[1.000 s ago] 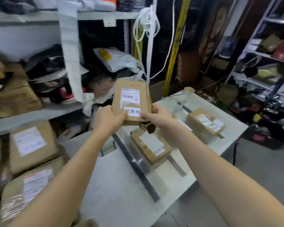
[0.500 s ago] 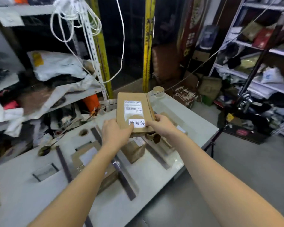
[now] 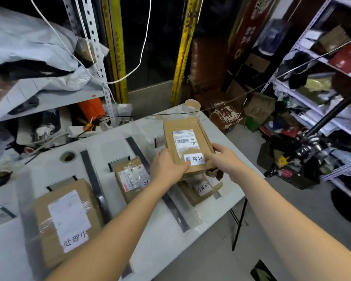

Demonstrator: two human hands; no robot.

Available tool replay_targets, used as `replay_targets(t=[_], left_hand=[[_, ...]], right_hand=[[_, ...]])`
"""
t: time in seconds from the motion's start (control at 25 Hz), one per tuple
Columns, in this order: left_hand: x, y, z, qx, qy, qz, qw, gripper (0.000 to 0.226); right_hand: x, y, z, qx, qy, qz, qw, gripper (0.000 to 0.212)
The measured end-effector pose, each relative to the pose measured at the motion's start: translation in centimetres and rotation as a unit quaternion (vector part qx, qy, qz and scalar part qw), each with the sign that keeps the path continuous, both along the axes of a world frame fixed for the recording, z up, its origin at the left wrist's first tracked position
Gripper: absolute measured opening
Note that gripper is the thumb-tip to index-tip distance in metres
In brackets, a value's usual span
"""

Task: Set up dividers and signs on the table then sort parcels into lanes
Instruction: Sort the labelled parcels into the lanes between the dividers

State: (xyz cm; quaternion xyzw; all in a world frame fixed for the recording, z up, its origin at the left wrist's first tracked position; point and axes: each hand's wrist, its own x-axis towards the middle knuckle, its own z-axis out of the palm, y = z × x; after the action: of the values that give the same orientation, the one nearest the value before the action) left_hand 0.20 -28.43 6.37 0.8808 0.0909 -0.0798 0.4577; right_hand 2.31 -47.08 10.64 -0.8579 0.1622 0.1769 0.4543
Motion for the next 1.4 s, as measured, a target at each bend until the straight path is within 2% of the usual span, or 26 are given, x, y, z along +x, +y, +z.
replay_targets(t=[0.12, 0.2, 0.28, 0.36, 0.56, 0.76, 0.88, 1.04, 1.16, 1.4], left_hand=[[1.0, -1.6, -1.5, 0.027, 0.020, 0.020, 0.999, 0.049], [1.4, -2.9, -2.2, 0.055, 0.040, 0.040, 0.997, 0.044], [1.5, -4.3, -2.9, 0.083, 0.059, 0.069, 0.992, 0.045], [1.2, -6.1, -3.4, 0.095, 0.073, 0.108, 0.987, 0.047], [0.2, -9.7, -3.6, 0.158, 0.100, 0.166, 0.968, 0.054], [-0.1, -10.8, -3.5, 0.139, 0.111, 0.202, 0.963, 0.054], [-0.1, -10.3, -2.6, 0.111, 0.122, 0.204, 0.965, 0.054], [-1.3, -8.3, -0.3, 0.095, 0.085, 0.209, 0.970, 0.082], [-3.3, -4.9, 2.2, 0.121, 0.044, 0.229, 0.965, 0.080], [-10.6, 5.2, 6.1, 0.282, 0.049, 0.235, 0.929, 0.092]], right_hand=[[2.1, -2.2, -1.8, -0.032, 0.016, 0.049, 0.998, 0.071], [3.6, -3.5, -3.4, -0.111, -0.002, 0.114, 0.987, 0.071], [4.7, -4.3, -5.3, -0.237, -0.039, 0.203, 0.949, 0.068], [5.4, -5.1, -6.8, -0.292, -0.068, 0.259, 0.918, 0.065], [6.7, -7.4, -8.5, -0.262, -0.076, 0.304, 0.913, 0.053], [7.3, -8.1, -9.1, -0.238, -0.075, 0.313, 0.916, 0.054], [7.7, -8.0, -8.1, -0.247, -0.114, 0.308, 0.912, 0.050], [8.1, -6.1, -5.8, -0.246, -0.191, 0.352, 0.883, 0.046], [7.5, -2.4, -3.9, -0.214, -0.213, 0.417, 0.857, 0.057], [3.0, 8.2, -0.6, -0.188, -0.266, 0.506, 0.798, 0.063]])
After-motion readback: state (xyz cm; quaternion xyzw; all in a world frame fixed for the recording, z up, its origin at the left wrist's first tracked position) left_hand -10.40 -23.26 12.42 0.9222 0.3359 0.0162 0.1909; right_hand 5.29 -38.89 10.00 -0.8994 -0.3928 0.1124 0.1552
